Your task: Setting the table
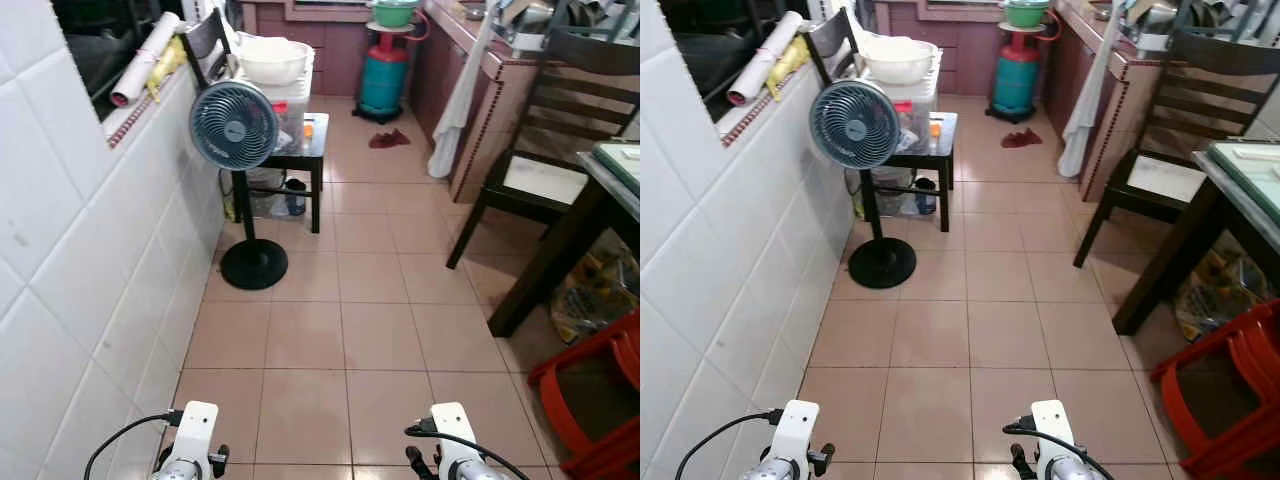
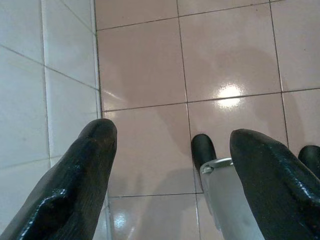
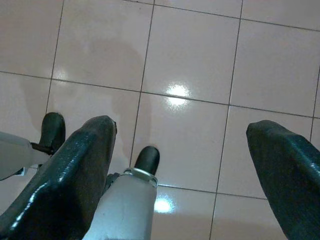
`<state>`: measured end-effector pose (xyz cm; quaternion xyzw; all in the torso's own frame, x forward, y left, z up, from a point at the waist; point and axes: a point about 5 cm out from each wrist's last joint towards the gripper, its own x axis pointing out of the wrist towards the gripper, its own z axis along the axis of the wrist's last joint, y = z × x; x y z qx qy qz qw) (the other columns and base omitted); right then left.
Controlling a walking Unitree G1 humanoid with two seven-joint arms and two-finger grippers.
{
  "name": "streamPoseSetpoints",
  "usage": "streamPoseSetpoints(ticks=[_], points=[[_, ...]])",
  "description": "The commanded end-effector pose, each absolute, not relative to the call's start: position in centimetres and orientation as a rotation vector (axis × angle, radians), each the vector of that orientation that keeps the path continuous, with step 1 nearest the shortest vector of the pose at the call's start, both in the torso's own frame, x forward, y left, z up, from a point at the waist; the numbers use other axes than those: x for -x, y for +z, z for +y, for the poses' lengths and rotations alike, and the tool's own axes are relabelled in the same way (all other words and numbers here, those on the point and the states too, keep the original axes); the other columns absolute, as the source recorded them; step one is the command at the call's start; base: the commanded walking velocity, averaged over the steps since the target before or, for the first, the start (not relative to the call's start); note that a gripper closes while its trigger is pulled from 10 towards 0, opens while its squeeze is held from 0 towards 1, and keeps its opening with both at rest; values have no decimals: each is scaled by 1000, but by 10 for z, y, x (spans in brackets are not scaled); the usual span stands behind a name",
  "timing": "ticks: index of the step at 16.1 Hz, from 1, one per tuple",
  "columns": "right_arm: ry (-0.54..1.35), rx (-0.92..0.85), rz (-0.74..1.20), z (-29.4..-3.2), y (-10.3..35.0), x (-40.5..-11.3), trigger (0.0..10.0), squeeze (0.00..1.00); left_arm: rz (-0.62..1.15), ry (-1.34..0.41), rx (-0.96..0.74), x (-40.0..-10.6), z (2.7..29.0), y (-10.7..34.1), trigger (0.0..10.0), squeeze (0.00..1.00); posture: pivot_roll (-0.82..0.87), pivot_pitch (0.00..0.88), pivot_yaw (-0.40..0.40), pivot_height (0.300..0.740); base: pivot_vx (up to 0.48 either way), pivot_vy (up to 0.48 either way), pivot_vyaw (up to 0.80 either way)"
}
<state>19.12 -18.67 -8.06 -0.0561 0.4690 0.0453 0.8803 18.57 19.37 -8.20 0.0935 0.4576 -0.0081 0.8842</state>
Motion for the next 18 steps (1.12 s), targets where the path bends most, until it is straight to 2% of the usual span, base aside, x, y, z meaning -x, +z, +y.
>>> streamPoseSetpoints(ticks=[1, 5, 10, 18], points=[[93, 129, 972, -188, -80, -192, 10000, 0, 940, -12, -207, -188, 196, -80, 10000, 0, -27, 0, -32, 740, 0, 0, 0], [100, 128, 964, -184, -80, -192, 10000, 0, 946, -22, -236, -189, 198, -80, 10000, 0, -37, 0, -5, 740, 0, 0, 0], [93, 109, 961, -182, -80, -192, 10000, 0, 958, -51, -287, -189, 200, -80, 10000, 0, -59, 0, 30, 740, 0, 0, 648], [90, 108, 966, -182, -81, -191, 10000, 0, 967, -99, -294, -188, 199, -80, 10000, 0, -77, 0, 48, 740, 262, 0, 167]])
